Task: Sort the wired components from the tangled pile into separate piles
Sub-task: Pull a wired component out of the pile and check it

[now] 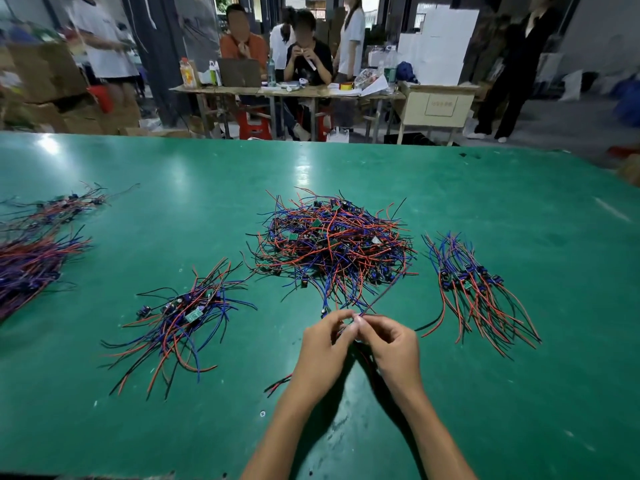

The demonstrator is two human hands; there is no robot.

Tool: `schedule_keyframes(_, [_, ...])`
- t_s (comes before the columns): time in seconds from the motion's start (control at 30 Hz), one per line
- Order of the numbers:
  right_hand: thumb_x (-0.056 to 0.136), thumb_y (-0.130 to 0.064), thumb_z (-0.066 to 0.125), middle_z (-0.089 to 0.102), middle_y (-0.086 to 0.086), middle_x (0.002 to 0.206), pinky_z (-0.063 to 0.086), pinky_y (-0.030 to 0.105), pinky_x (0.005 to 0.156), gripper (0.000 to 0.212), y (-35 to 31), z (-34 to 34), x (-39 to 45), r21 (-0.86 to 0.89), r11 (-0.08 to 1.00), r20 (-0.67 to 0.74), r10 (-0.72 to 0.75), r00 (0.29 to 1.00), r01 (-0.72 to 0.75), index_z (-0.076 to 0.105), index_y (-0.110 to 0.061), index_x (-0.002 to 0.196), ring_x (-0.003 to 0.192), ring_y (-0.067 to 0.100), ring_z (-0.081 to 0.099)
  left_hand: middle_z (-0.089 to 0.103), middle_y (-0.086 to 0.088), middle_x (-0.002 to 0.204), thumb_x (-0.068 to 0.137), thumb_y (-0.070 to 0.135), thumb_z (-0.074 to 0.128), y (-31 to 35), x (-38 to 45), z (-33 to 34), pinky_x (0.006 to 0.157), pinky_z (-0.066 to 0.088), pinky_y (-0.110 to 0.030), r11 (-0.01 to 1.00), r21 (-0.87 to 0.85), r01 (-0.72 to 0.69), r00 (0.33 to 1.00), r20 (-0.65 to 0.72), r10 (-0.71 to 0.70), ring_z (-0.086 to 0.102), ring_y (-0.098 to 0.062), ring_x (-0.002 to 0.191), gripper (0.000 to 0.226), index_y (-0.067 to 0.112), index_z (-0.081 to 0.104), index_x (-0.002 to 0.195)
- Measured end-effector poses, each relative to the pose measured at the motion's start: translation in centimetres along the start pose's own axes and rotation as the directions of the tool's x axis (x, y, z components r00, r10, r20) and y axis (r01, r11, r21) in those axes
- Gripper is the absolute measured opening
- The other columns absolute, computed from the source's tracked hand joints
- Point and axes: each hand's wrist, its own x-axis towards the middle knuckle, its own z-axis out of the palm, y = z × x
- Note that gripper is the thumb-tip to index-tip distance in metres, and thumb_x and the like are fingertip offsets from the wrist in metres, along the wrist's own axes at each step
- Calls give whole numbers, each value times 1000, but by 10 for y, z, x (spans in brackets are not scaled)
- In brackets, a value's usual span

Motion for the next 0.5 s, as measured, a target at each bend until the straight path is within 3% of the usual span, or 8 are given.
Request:
schedule_keyframes(0.1, [87,-23,79,79,-3,84,56,22,71,5,-1,1,-1,-39,998,-9,-43,999,42,82,-27,88,79,13,75,78,1,84,97,14,62,-2,1,5,83,56,-34,994,-86,68,997,-30,-70,72,-16,82,17,18,78,93])
schedule_keyframes(0.2, [88,-20,79,79,-7,85,57,28,76,9,0,3,1,-93,995,-24,-45,999,42,82,-27,84,80,11,74,75,-3,72,93,16,65,-6,4,9,76,54,-38,985,-118,126,989,-68,-134,68,-17,70,21,12,77,76])
schedule_keyframes(0.27, [89,-19,78,78,-9,87,57,33,79,9,-1,5,0,-127,991,-27,-49,998,45,81,-27,86,83,10,73,75,-3,72,92,18,67,-8,3,11,75,53,-35,977,-174,125,987,-73,-140,67,-12,69,21,14,76,74])
schedule_keyframes(0.37, [92,-17,74,75,-8,93,58,43,86,13,-1,6,0,-149,988,-5,-44,999,43,81,-27,89,91,13,72,76,0,75,88,28,64,-9,1,12,77,53,-35,978,-189,86,992,-79,-103,71,-20,75,21,19,77,75])
schedule_keyframes(0.5, [95,-12,69,76,-5,96,58,47,88,20,-3,7,-2,-138,989,37,-47,998,51,80,-26,86,92,15,72,78,2,84,94,13,67,-13,1,15,80,55,-34,973,-217,75,992,-85,-95,72,-13,80,16,17,80,85])
